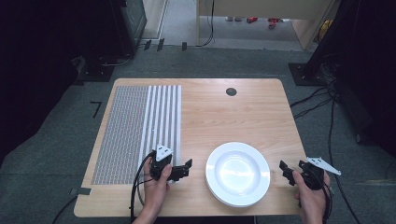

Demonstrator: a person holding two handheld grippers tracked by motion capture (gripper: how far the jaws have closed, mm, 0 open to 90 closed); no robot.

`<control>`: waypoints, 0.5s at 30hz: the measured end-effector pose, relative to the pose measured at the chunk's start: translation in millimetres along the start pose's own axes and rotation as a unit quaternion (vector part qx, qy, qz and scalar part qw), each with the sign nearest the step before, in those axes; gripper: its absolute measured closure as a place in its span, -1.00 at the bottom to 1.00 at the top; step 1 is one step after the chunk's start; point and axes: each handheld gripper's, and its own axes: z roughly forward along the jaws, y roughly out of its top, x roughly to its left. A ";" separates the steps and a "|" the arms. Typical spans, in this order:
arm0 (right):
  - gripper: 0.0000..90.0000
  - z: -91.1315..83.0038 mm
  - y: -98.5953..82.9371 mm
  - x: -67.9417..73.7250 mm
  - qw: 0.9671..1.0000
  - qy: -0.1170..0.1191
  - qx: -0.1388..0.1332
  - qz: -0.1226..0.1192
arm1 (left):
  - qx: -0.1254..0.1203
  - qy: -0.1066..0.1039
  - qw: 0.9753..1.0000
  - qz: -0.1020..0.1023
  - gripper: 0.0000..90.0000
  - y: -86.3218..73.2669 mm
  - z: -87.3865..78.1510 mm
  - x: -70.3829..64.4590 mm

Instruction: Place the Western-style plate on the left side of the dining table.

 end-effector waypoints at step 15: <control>-0.51 -12.6 3.1 25.1 0.999 0.039 -0.023 0.013 | 0.011 -0.021 1.000 0.013 -0.72 -0.4 10.2 -18.7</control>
